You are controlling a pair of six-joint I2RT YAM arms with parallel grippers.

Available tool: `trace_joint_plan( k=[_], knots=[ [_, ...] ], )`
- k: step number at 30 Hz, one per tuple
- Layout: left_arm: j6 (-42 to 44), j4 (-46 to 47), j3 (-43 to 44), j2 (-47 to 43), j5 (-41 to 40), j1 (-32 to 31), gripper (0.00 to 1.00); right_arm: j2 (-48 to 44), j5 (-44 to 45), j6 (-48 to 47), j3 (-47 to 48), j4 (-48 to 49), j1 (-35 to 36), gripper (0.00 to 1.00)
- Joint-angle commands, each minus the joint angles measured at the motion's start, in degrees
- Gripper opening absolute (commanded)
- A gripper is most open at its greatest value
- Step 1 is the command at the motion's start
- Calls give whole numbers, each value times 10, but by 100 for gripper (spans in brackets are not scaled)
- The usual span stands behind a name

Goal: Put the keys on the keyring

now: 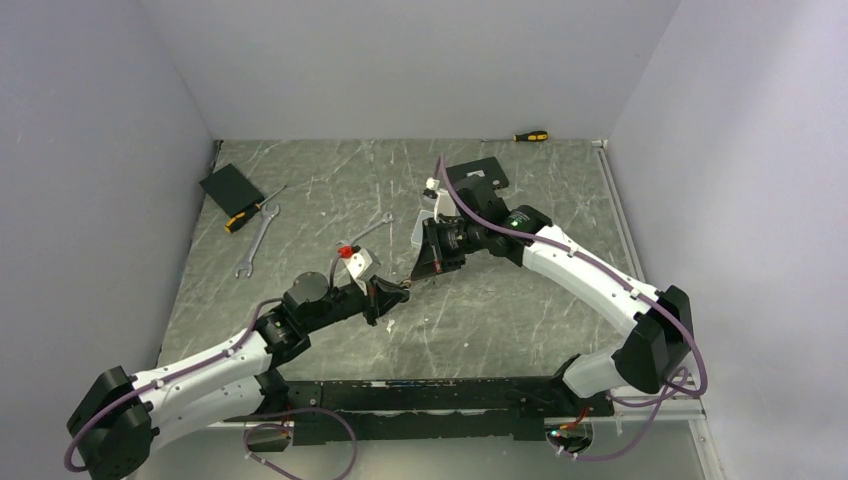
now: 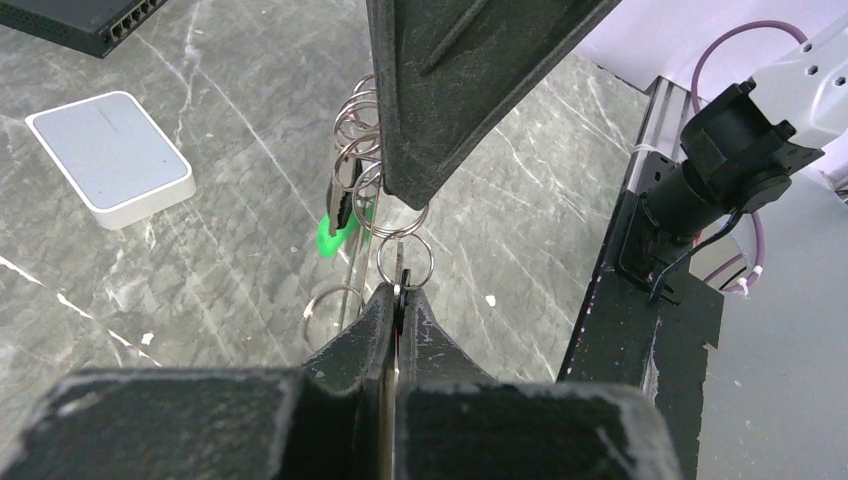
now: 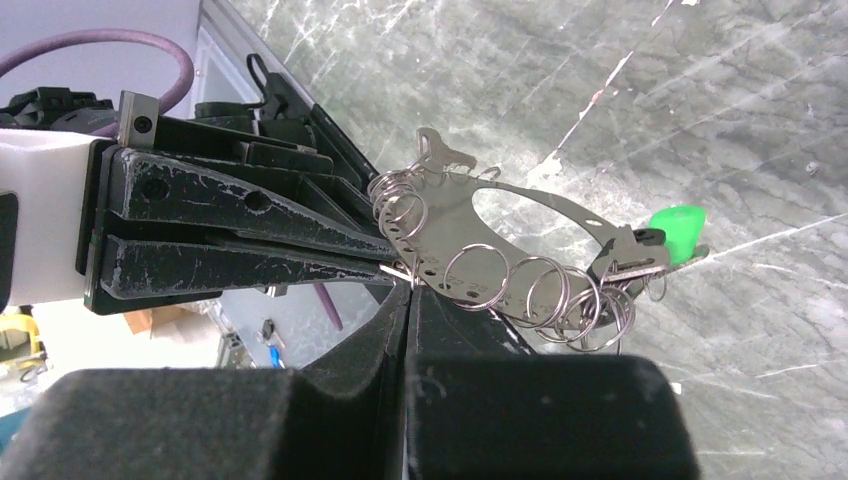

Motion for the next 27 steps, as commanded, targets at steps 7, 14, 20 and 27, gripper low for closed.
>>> trace_joint_plan(
  k=[7, 14, 20, 27],
  knots=[
    [19, -96, 31, 10, -17, -7, 1, -21, -7, -54, 18, 45, -19, 0],
    [24, -116, 33, 9, -23, -10, 4, -10, -25, -68, 7, 67, -19, 0],
    [38, -139, 47, 10, -7, -11, 22, -14, -28, -85, 0, 73, -19, 0],
    [48, -203, 79, -17, 16, -22, 46, -35, -15, -126, -17, 84, -19, 0]
  ],
)
